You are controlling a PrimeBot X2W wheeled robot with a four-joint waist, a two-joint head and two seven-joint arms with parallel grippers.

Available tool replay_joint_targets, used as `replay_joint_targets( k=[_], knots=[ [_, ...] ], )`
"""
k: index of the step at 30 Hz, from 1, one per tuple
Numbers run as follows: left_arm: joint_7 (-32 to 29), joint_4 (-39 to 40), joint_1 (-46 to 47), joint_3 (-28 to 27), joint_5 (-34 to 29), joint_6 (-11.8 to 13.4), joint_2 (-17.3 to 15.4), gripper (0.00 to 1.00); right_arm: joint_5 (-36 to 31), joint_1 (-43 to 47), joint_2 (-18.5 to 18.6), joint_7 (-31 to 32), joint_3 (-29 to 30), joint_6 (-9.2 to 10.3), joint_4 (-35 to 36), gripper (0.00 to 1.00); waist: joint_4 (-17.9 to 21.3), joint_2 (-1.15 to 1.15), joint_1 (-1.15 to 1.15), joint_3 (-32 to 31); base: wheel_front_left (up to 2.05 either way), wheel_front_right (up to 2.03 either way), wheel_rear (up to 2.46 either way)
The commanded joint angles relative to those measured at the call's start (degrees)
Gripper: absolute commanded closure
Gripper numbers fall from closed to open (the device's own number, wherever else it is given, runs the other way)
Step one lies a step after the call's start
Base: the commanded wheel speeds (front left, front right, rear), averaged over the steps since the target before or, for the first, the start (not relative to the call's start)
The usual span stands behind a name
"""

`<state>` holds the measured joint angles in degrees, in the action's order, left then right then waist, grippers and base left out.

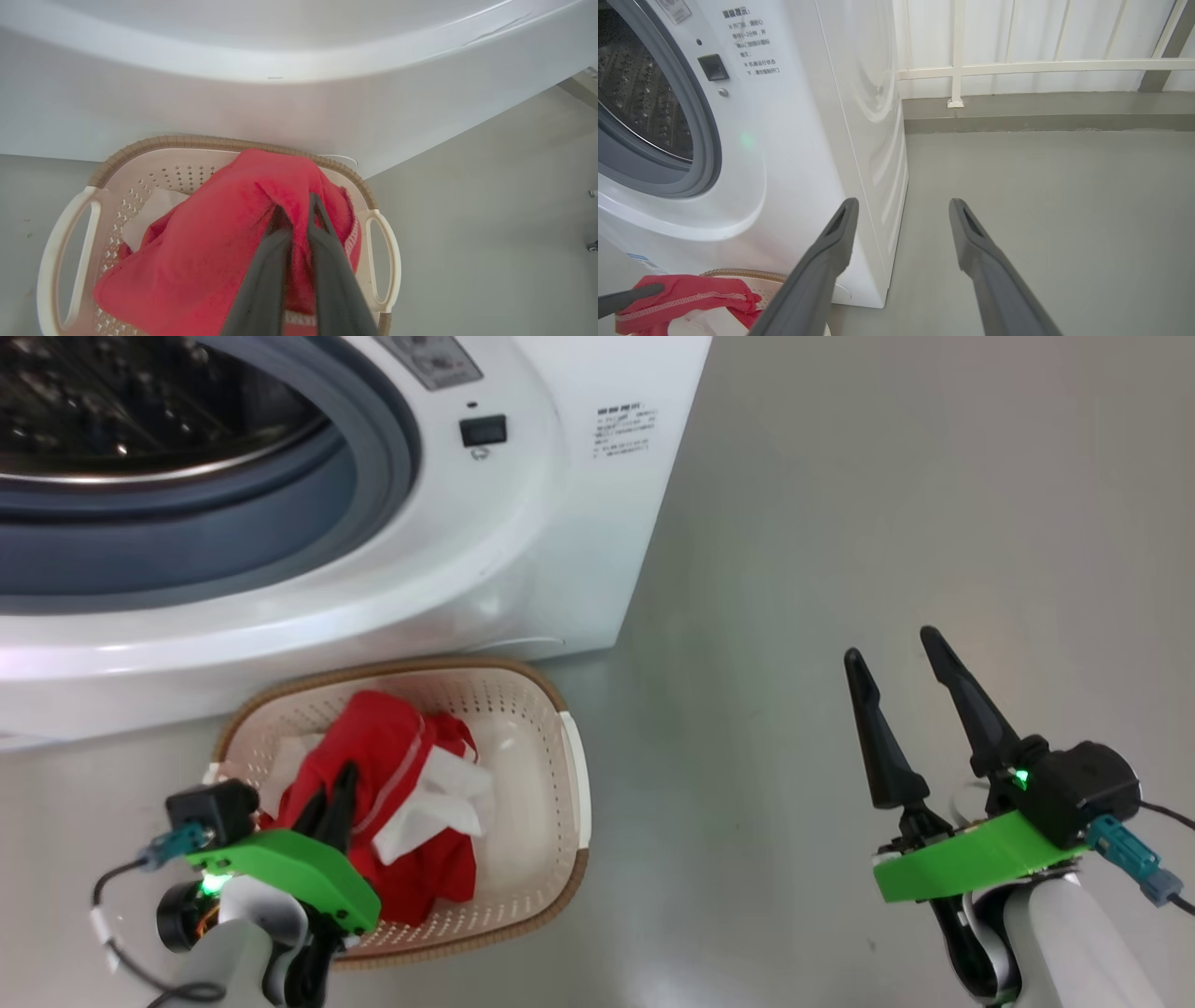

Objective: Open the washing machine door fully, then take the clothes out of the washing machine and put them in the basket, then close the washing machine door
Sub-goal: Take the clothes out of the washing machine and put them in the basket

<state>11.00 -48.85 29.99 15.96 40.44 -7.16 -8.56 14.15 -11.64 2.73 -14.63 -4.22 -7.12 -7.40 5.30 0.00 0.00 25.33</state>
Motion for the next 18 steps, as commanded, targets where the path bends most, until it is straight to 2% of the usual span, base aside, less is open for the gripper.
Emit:
replay_joint_targets(
  k=[1, 8, 18],
  knots=[
    [-0.3, -1.1, 1.4, -0.3, 0.5, -0.3, -2.0, 1.00, 0.6, -0.9, 0.1, -0.4, -1.4, -0.36, 1.4, 0.00, 0.7, 0.00, 0.00, 1.7, 0.00, 0.00, 0.00],
    [-6.1, -11.1, 6.4, 4.6, 4.1, -0.3, -1.9, 1.00, 1.0, -2.7, 0.1, -0.4, -2.3, -0.36, 1.3, 0.00, 1.8, 0.00, 0.00, 4.0, 0.00, 0.00, 0.00],
    [-6.5, -18.8, 9.4, 8.9, 4.3, -0.3, -1.9, 1.00, 1.9, -3.2, 0.1, -0.4, -2.4, -0.36, 1.1, 0.00, 2.8, 0.00, 0.00, 5.1, 0.00, 0.00, 0.00]
  ],
)
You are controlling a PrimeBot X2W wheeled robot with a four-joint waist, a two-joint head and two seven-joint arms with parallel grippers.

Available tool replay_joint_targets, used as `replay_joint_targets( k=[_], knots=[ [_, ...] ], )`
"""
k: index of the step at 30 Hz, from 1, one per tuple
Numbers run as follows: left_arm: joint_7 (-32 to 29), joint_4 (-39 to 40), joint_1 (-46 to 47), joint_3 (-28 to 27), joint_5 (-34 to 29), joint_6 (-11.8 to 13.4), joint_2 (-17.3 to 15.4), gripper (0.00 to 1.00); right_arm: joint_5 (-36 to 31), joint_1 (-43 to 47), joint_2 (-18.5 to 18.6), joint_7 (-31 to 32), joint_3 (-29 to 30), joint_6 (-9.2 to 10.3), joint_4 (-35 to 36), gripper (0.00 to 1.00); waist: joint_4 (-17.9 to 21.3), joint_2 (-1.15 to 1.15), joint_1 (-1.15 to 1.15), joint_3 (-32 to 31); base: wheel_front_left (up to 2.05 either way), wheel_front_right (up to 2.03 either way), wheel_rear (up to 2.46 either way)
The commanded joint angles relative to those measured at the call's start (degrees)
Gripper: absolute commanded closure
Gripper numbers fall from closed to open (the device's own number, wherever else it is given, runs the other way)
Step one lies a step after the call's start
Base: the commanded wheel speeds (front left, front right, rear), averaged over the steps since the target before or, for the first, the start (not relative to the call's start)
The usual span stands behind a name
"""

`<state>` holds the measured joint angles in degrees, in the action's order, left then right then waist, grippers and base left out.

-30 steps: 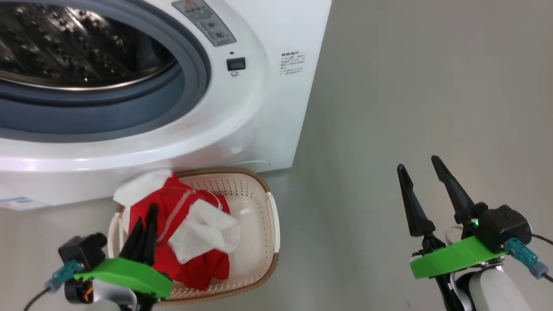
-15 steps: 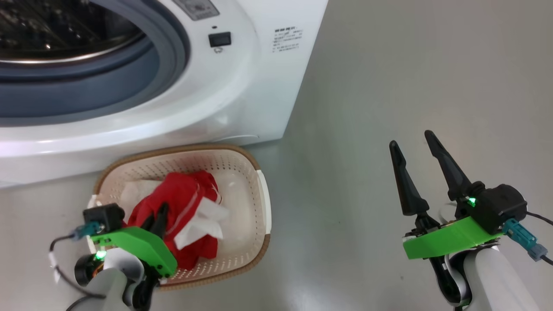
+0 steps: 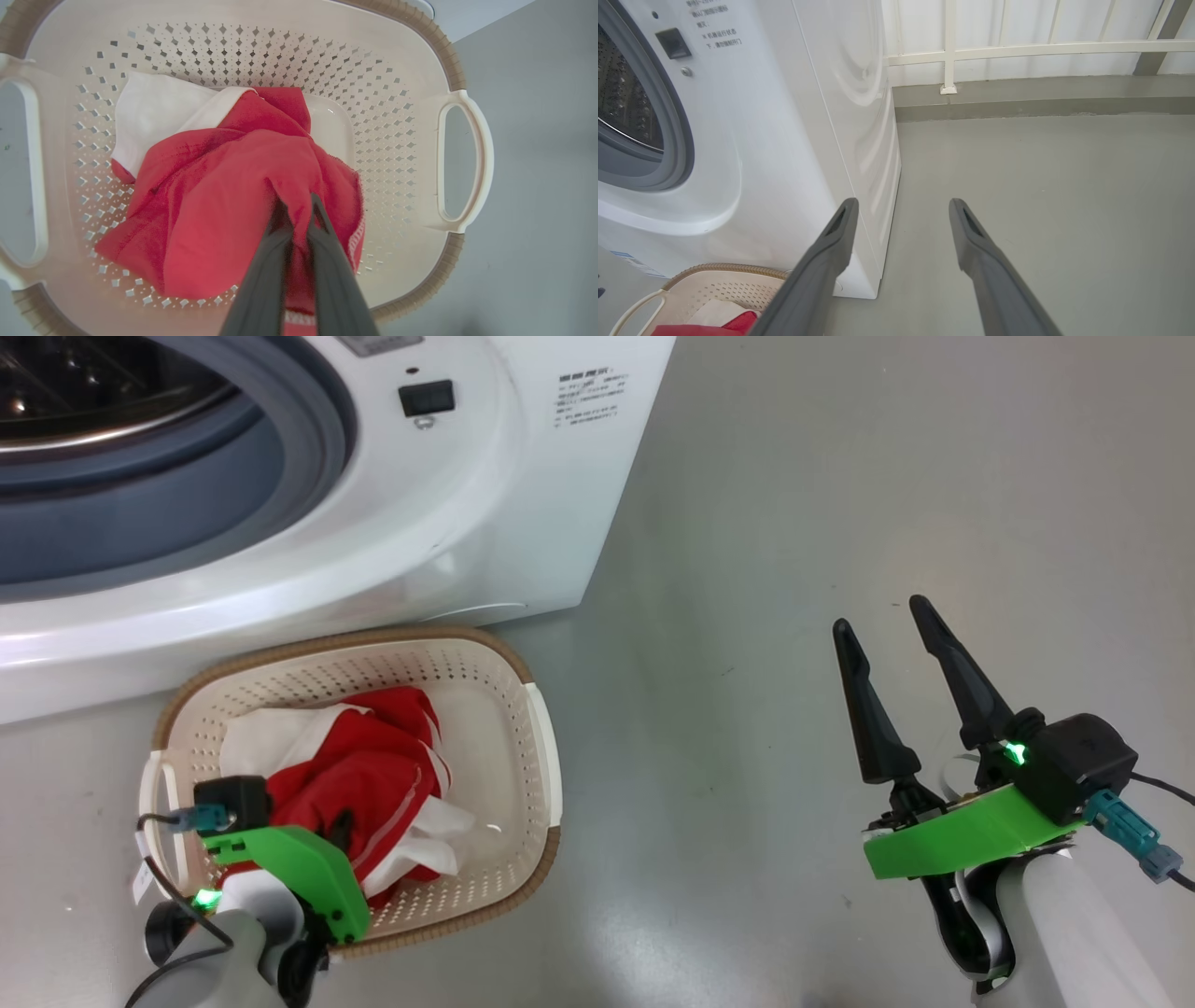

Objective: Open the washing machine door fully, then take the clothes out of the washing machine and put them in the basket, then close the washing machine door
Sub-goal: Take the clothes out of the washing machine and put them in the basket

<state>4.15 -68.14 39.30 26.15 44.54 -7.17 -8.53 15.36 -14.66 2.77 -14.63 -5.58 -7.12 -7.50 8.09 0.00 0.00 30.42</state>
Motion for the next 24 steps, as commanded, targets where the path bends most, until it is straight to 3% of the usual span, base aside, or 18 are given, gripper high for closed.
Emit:
replay_joint_targets(
  k=[1, 4, 5, 18, 24],
  knots=[
    [0.6, 0.0, 0.4, -1.0, 0.3, -0.3, -1.9, 1.00, 0.7, -0.1, 0.1, -0.4, -1.0, -0.36, 1.2, 0.00, 0.0, 0.00, 0.00, -0.1, 0.00, 0.00, 0.00],
    [2.6, -0.8, 1.4, 0.1, -0.1, -0.3, -2.0, 0.53, 0.9, -0.4, 0.1, -0.4, -0.9, -0.36, 0.9, 0.00, -0.3, 0.00, 0.00, -0.5, 0.00, 0.00, 0.00],
    [3.4, -0.8, 1.5, 0.5, -0.2, -0.3, -1.9, 0.00, 0.9, -0.5, 0.1, -0.4, -0.9, -0.36, 0.8, 0.00, -0.4, 0.00, 0.00, -0.8, 0.00, 0.00, 0.00],
    [10.8, 4.9, -1.2, 2.5, 0.3, -0.3, -2.7, 0.00, 1.0, 0.8, 0.1, -0.4, -0.5, -0.36, -0.8, 0.00, -3.3, 0.00, 0.00, -7.3, 0.00, 0.00, 0.00],
    [10.8, 15.0, -6.6, -4.6, -4.2, 0.0, -4.3, 0.00, 0.5, 1.8, 0.1, -0.4, 0.0, -0.36, -1.5, 0.00, -4.6, 0.00, 0.00, -11.4, 0.00, 0.00, 0.00]
  ],
)
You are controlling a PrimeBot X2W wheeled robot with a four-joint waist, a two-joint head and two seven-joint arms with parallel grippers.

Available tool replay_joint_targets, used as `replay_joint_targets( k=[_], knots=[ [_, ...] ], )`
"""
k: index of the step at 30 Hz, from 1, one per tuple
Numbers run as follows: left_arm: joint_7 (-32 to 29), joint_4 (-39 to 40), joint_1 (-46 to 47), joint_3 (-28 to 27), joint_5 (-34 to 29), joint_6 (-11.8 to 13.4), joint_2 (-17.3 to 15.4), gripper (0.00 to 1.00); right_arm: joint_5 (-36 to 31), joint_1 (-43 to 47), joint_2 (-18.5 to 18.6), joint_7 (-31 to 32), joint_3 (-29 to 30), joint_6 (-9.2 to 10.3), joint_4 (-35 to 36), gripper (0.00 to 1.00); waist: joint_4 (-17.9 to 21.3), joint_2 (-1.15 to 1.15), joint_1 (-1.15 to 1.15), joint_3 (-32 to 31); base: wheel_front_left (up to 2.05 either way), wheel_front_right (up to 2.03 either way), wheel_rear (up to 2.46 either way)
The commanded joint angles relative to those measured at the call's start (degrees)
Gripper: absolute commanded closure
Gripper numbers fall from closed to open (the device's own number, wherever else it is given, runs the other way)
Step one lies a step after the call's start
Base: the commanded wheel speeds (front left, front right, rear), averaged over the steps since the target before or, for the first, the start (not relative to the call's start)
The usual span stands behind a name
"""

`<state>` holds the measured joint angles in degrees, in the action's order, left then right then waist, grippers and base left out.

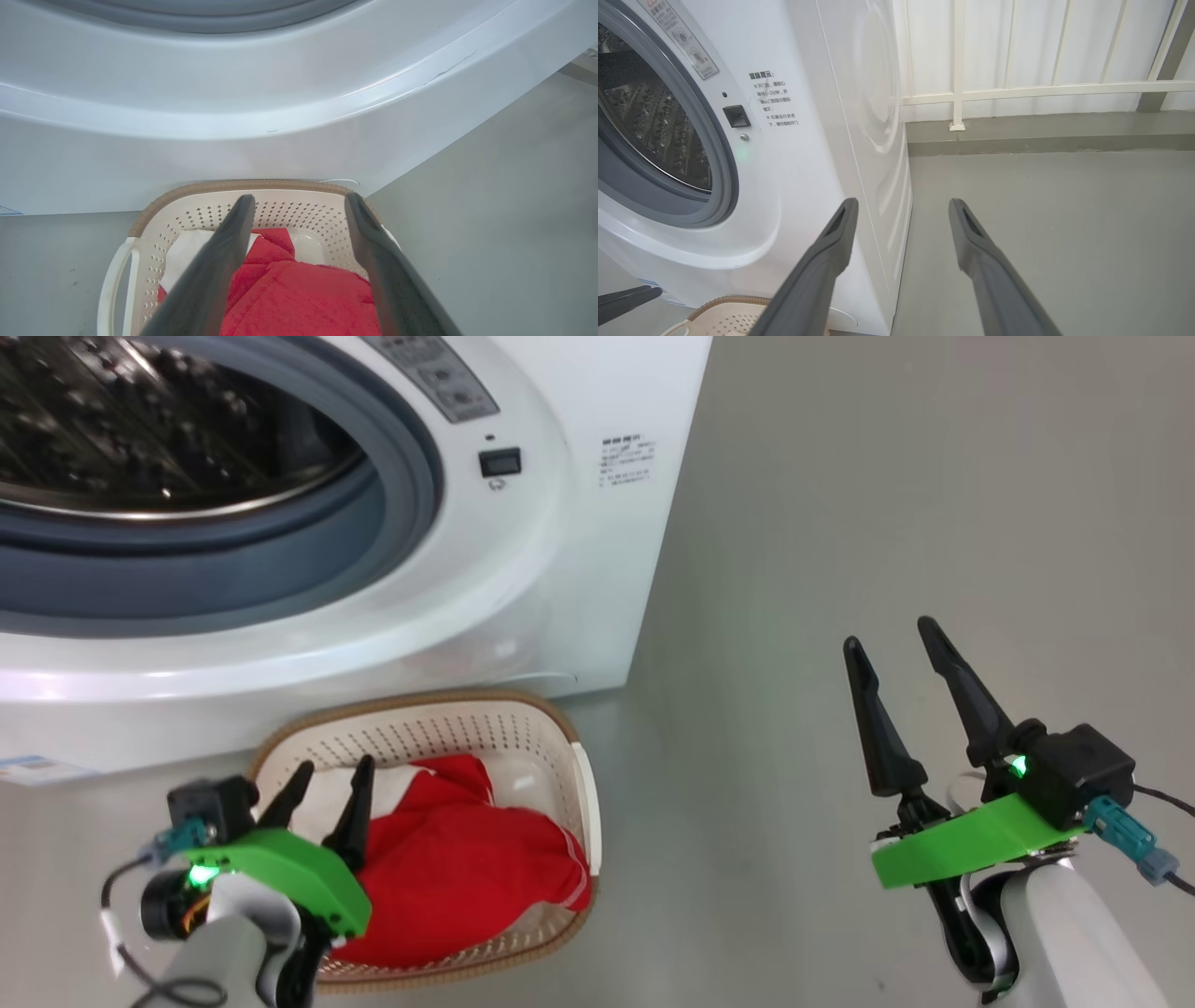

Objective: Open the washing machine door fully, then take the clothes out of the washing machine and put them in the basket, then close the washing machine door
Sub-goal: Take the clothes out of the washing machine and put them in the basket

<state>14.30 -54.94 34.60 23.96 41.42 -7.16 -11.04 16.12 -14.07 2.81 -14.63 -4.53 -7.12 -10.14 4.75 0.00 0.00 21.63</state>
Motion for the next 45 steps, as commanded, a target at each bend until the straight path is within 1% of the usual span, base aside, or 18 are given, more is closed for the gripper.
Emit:
replay_joint_targets(
  k=[1, 7, 12, 14, 15, 21, 24, 30, 33, 35, 45],
  knots=[
    [0.7, 3.4, -3.1, -3.7, -2.1, 0.2, -1.8, 0.00, -0.4, 1.5, 0.1, -0.4, -1.0, -0.36, 1.0, 0.00, -1.4, 0.00, 0.00, -3.3, 0.00, 0.00, 0.00],
    [0.7, 13.5, -10.1, -12.6, -7.8, 0.6, -0.4, 0.00, -0.9, 2.8, 0.1, -0.4, -0.8, -0.36, 0.8, 0.00, -2.2, 0.00, 0.00, -7.5, 0.00, 0.00, 0.00],
    [0.7, 20.3, -15.3, -18.7, -12.3, 0.6, 1.6, 0.00, -1.3, 4.8, 0.1, -0.4, -0.7, -0.36, 0.1, 0.00, -2.7, 0.00, 0.00, -11.3, 0.00, 0.00, 0.00],
    [0.7, 23.3, -18.0, -21.5, -14.0, 0.4, 2.9, 0.00, -1.4, 5.8, 0.1, -0.4, -0.8, -0.36, -0.3, 0.00, -2.8, 0.00, 0.00, -13.5, 0.00, 0.00, 0.00],
    [0.7, 23.3, -18.0, -21.5, -14.0, 0.4, 2.9, 0.00, -1.4, 5.8, 0.1, -0.4, -0.8, -0.36, -0.3, 0.00, -2.8, 0.00, 0.00, -13.5, 0.00, 0.00, 0.00],
    [0.7, 29.4, -23.2, -25.5, -16.9, 0.1, 4.4, 0.00, -1.6, 7.2, 0.1, -0.4, -0.3, -0.36, -1.3, 0.00, -2.7, 0.00, 0.00, -17.4, 0.00, 0.00, 0.00],
    [0.7, 32.0, -26.0, -26.5, -17.5, -0.1, 5.1, 0.00, -1.7, 8.2, 0.1, -0.4, 0.1, -0.36, -1.4, 0.00, -3.0, 0.00, 0.00, -19.2, 0.00, 0.00, 0.00],
    [0.7, 37.5, -29.2, -28.7, -19.1, -0.2, 4.7, 0.00, -2.5, 9.2, 0.1, -0.4, -0.1, -0.36, -1.7, 0.00, -3.2, 0.00, 0.00, -21.0, 0.00, 0.00, 0.00],
    [0.7, 41.8, -31.2, -29.9, -20.2, -0.3, 5.4, 0.00, -2.7, 9.9, 0.1, -0.4, 0.4, -0.36, -1.6, 0.00, -3.6, 0.00, 0.00, -21.7, 0.00, 0.00, 0.00],
    [0.7, 43.2, -32.8, -30.5, -20.7, -0.3, 5.7, 0.00, -2.9, 10.5, 0.1, -0.4, 0.7, -0.36, -1.5, 0.00, -3.7, 0.00, 0.00, -22.2, 0.00, 0.00, 0.00],
    [0.7, 48.0, -38.2, -30.0, -23.7, -0.3, 5.7, 0.00, -3.5, 13.8, 0.1, -0.4, 3.0, -0.36, -0.3, 0.00, -4.3, 0.00, 0.00, -24.2, 0.00, 0.00, 0.00]
  ],
)
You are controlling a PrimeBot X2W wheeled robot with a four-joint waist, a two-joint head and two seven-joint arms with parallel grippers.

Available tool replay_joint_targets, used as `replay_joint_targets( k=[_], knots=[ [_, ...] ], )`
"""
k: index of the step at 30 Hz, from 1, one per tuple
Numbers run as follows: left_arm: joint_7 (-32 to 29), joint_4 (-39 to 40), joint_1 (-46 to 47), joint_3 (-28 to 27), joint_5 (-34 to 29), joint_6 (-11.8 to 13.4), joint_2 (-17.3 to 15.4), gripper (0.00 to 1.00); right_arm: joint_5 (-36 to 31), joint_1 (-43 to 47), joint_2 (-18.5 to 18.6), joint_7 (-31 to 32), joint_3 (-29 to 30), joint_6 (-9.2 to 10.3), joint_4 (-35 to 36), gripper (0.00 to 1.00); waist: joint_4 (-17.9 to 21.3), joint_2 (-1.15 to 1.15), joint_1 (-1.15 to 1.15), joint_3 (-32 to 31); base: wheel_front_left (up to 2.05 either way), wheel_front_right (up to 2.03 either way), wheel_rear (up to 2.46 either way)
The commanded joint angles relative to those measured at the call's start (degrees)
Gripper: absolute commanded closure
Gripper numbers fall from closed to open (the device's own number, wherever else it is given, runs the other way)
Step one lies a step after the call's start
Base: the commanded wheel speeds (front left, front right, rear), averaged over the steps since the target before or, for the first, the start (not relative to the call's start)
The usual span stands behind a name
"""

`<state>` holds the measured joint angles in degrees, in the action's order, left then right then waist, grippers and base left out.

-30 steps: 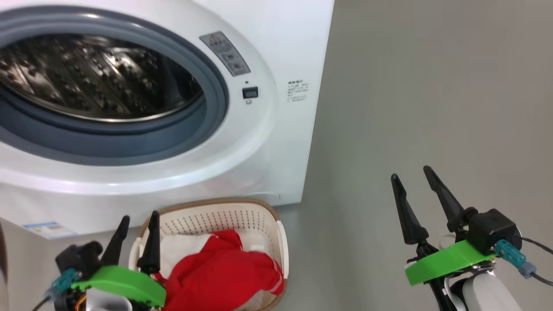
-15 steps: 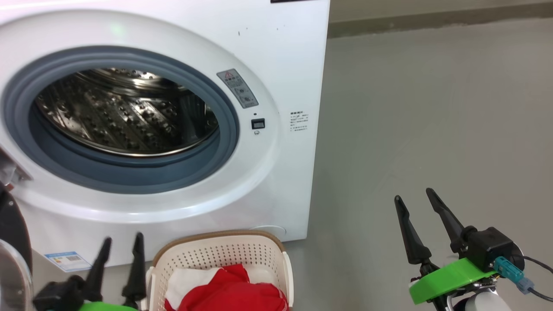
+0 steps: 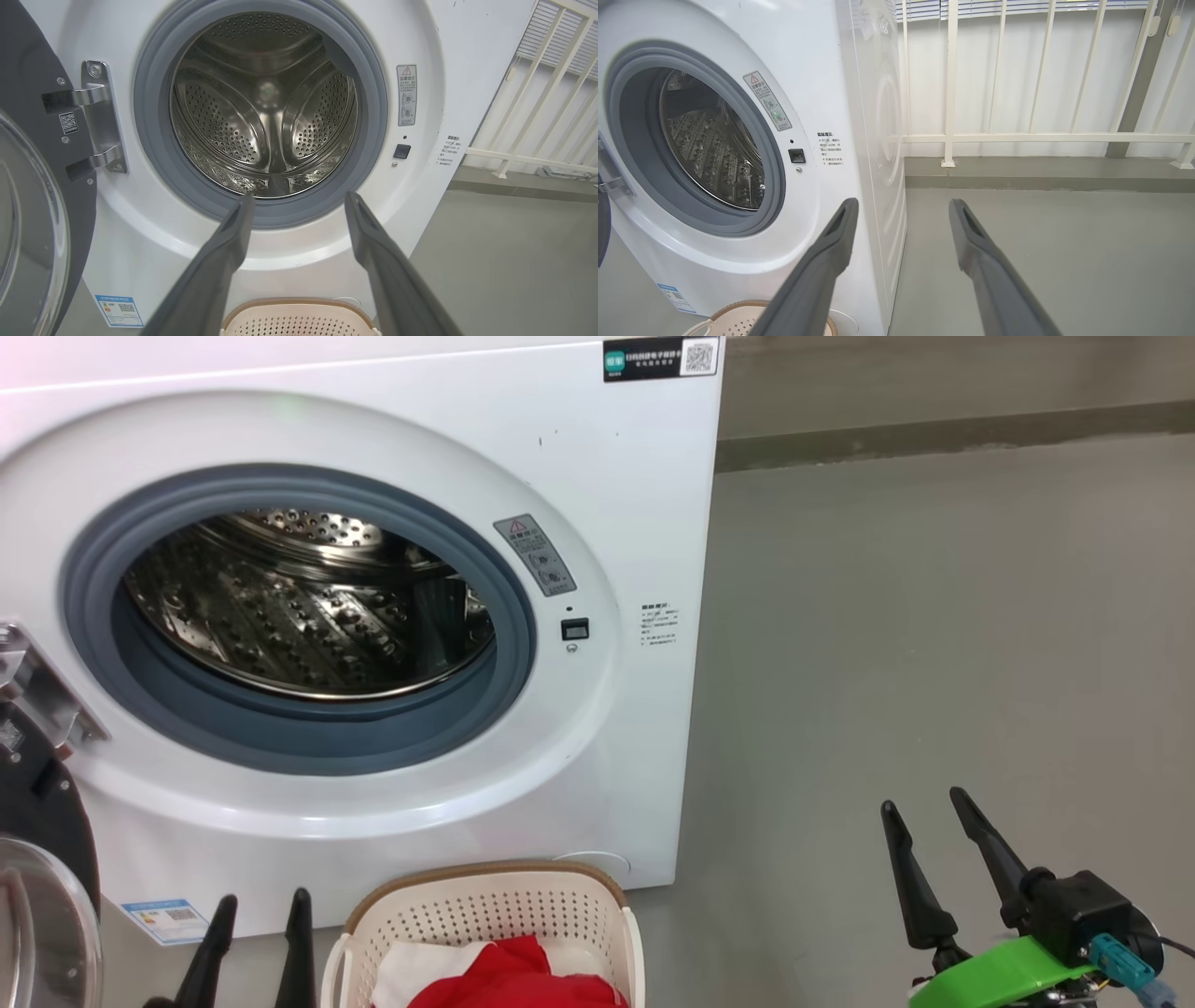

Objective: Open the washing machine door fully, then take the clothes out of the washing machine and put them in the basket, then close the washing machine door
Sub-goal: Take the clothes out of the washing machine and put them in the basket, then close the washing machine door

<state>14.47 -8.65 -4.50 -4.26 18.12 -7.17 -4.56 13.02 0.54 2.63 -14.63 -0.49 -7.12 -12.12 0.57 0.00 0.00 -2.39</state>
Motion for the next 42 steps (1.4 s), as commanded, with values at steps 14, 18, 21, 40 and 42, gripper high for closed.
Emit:
replay_joint_targets(
  k=[14, 18, 21, 40, 42],
  knots=[
    [0.5, 2.9, -1.7, -2.0, -1.2, -0.3, -0.1, 0.00, -0.7, 0.5, 0.2, -0.4, -0.6, -0.36, 2.2, 0.00, -0.1, 0.00, 0.00, -0.9, 0.00, 0.00, 0.00],
    [0.5, 2.3, -1.7, -2.2, -1.2, -0.3, 0.1, 0.00, -0.7, 0.5, 0.2, -0.4, -0.8, -0.36, 2.2, 0.00, 0.0, 0.00, 0.00, -0.8, 0.00, 0.00, 0.00],
    [0.5, 2.1, -1.5, -2.4, -1.5, -0.3, 0.2, 0.00, -0.8, 0.5, 0.2, -0.4, -0.8, -0.36, 2.2, 0.00, 0.0, 0.00, 0.00, -0.6, 0.00, 0.00, 0.00],
    [0.5, 2.5, -1.2, -3.0, -1.8, -0.3, 0.6, 0.00, 0.0, 0.4, 0.2, -0.4, -0.7, -0.36, 2.1, 0.00, 0.0, 0.00, 0.00, 0.1, -0.32, 0.32, 0.00],
    [0.5, 2.5, -1.1, -2.9, -1.8, -0.3, 0.5, 0.00, 0.1, 0.4, 0.2, -0.4, -0.8, -0.36, 2.0, 0.00, 0.0, 0.00, 0.00, 0.1, -1.42, 1.42, 0.00]
  ],
)
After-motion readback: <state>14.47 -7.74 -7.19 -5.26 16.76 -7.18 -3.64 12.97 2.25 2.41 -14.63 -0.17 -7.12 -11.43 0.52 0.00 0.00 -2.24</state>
